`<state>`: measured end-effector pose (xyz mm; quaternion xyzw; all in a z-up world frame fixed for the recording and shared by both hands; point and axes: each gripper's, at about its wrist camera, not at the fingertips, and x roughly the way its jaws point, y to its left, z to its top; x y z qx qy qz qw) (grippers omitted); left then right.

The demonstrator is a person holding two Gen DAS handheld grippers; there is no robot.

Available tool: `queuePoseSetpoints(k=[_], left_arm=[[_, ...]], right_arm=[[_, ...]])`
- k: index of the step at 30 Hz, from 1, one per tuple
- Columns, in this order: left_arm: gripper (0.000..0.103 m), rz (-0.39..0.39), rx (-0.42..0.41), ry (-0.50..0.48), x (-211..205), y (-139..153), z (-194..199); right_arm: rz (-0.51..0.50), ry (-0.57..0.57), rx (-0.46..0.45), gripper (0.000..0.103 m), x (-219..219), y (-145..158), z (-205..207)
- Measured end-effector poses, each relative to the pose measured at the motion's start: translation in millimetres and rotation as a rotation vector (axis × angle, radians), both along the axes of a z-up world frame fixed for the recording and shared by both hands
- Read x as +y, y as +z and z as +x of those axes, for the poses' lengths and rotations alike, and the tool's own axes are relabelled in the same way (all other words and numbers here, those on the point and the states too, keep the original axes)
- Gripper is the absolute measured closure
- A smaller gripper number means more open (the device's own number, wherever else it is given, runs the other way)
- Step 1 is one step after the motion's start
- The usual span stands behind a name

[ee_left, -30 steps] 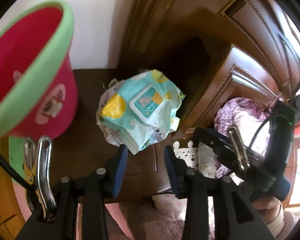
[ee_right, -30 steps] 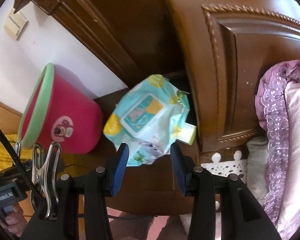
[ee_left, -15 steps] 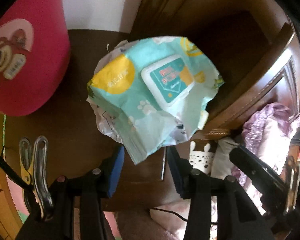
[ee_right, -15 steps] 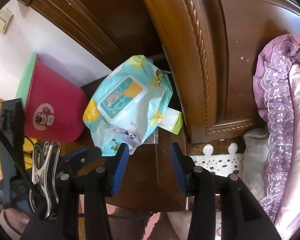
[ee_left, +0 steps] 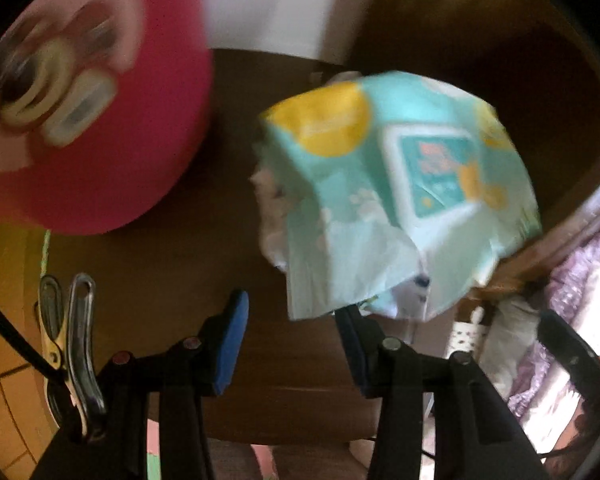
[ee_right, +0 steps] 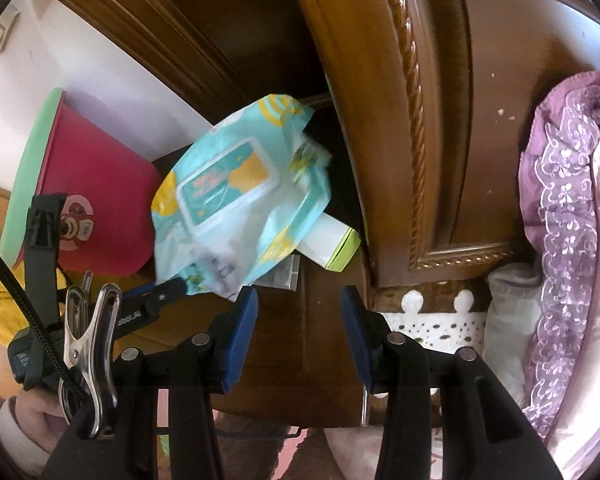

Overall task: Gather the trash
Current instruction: 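Close both tools on the teal wipes pack and lift it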

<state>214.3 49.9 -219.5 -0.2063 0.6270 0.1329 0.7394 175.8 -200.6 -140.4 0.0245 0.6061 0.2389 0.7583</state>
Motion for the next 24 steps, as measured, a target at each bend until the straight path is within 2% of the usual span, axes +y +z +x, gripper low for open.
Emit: queuePoseSetpoints(k=[5, 8, 19, 21, 24], left_arm=[[0.056, 0.007, 0.020, 0.072, 24.4, -6.8, -11.7], [0.056, 0.031, 0.023, 0.058, 27.1, -9.0, -14.9], [0.056, -0.009, -0.017, 0.016, 26.9, -1.9, -23.7], [0.056, -0.020, -0.026, 0.009, 26.5, 1.2, -25.5], [0.056, -0.031, -0.042, -0.010, 27.1, 6.9, -30.9]], right_arm=[[-0.019, 0.023, -0.007, 0.059, 8.3, -6.0, 9.5], [-0.023, 0.043, -0.011, 0.059, 17.1, -8.0, 15.1], [-0.036, 0.084, 0.012, 0.060, 58.5, -43.5, 43.2], [-0.040, 0.107, 0.014, 0.080, 62.9, -48.9, 44.2], [-0.098, 0.183, 0.008, 0.083, 69.3, -55.1, 35.6]])
